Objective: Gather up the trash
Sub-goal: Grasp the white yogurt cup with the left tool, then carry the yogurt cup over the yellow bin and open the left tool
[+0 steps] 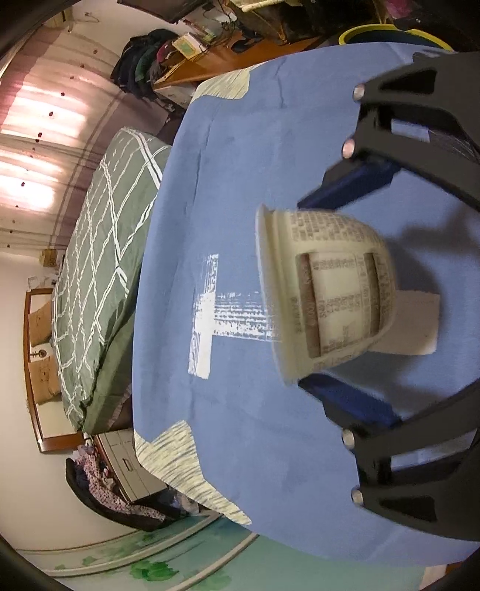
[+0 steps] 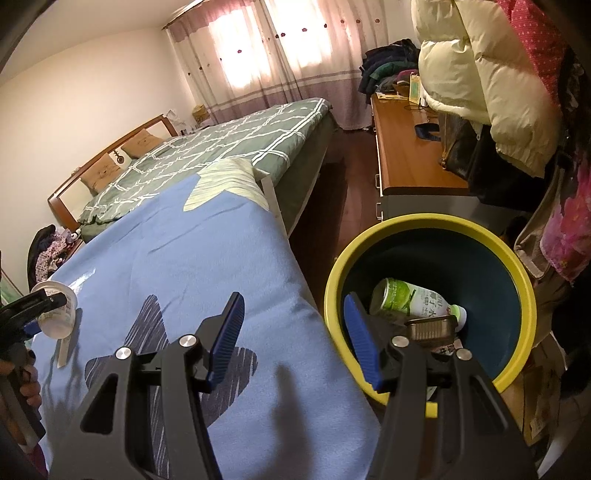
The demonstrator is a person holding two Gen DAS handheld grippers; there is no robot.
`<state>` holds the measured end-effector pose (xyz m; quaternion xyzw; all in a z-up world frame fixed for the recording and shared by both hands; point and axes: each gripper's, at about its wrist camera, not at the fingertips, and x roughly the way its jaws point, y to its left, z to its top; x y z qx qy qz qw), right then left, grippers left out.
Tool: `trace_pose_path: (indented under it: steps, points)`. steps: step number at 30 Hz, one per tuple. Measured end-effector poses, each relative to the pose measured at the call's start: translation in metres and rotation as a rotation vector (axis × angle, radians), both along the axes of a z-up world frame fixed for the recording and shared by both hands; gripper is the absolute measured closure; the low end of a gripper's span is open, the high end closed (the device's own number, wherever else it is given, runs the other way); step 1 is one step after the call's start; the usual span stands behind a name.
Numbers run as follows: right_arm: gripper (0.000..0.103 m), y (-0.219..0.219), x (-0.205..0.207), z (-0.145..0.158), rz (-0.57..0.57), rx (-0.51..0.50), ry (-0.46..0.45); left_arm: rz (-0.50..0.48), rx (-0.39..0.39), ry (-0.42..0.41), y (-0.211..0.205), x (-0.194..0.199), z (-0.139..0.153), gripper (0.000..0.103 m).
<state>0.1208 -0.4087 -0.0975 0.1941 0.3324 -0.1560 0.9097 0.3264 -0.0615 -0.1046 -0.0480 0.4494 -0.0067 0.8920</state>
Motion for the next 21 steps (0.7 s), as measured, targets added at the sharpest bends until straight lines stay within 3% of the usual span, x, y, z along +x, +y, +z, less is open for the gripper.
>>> trace_pose_path:
  steps: [12, 21]
  points:
    - [0.049, 0.004, -0.004, 0.002, -0.001, -0.048, -0.01, -0.089, 0.027, -0.109, -0.027, -0.05, 0.032, 0.019]
    - [0.049, -0.018, -0.048, 0.015, -0.028, -0.072, -0.024, -0.256, 0.021, -0.158, -0.094, -0.096, 0.055, 0.019]
